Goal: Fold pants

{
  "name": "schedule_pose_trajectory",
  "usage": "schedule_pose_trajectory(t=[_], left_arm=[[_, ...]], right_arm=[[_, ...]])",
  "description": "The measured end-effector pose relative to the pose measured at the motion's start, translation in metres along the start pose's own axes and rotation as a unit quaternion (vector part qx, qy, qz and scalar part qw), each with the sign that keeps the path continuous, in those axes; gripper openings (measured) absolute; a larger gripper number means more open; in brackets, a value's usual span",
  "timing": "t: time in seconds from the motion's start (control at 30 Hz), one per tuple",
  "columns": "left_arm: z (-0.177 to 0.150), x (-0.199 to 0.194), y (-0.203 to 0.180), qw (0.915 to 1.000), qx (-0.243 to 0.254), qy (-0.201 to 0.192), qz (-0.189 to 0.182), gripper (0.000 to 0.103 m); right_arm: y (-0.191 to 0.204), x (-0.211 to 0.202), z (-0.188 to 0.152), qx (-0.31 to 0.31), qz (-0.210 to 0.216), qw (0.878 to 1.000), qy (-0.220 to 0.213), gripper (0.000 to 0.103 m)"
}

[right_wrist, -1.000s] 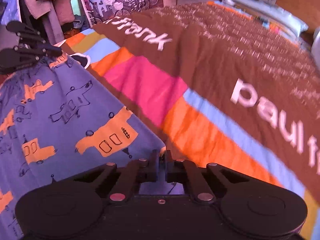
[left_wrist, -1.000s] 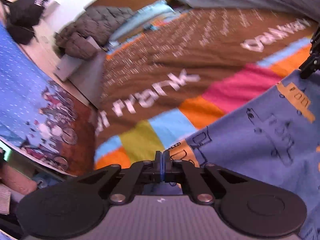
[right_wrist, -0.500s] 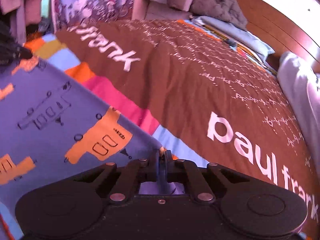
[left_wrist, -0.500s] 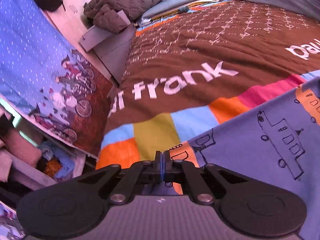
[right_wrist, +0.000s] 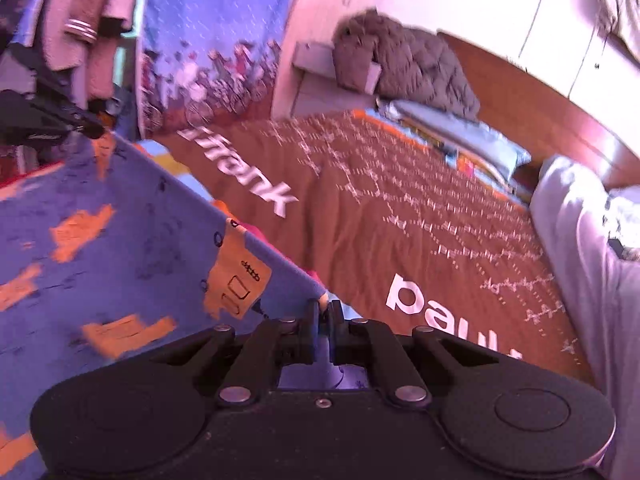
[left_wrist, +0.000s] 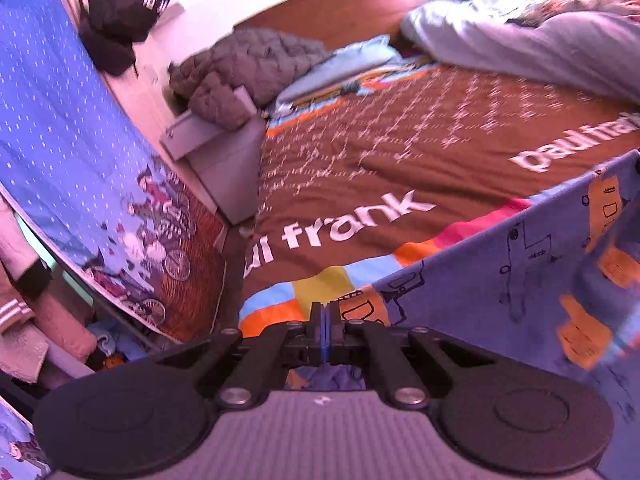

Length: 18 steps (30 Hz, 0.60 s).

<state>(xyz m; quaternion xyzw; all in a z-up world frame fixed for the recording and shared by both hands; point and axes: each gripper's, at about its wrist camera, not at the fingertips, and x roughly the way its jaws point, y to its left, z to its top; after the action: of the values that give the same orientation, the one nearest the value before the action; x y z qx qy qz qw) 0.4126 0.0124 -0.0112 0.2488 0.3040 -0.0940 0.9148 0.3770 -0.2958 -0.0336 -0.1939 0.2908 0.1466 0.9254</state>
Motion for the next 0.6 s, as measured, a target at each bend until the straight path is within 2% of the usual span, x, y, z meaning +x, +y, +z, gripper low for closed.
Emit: schedule_pose_trajectory(t=[0.1, 0.3, 0.43, 0.6], left_arm=[[-0.02, -0.037, 0.001, 0.9995, 0.014, -0.028, -0.012, 0.0], [-0.07, -0.086, -0.009, 0.9979, 0.033, -0.053, -0.018, 0.0], [-0.109, -0.098, -0.023, 0.9983, 0.033, -0.041, -0.027, 0.0], [-0.143, -0.097, -0.029, 0.9981, 0.052, -0.008, -0.033, 0.0]], right_arm=[[0.017, -0.05, -0.012, -0.021, 0.005, 1.0, -0.019, 0.003], [0.058, -0.122, -0.049, -0.011, 0.024, 0.999, -0.032, 0.003], [0.097, -0.153, -0.077, -0.018, 0.03, 0.999, -0.026, 0.003], [0.133, -0.161, -0.109, 0.001, 0.043, 0.999, 0.009, 0.003]])
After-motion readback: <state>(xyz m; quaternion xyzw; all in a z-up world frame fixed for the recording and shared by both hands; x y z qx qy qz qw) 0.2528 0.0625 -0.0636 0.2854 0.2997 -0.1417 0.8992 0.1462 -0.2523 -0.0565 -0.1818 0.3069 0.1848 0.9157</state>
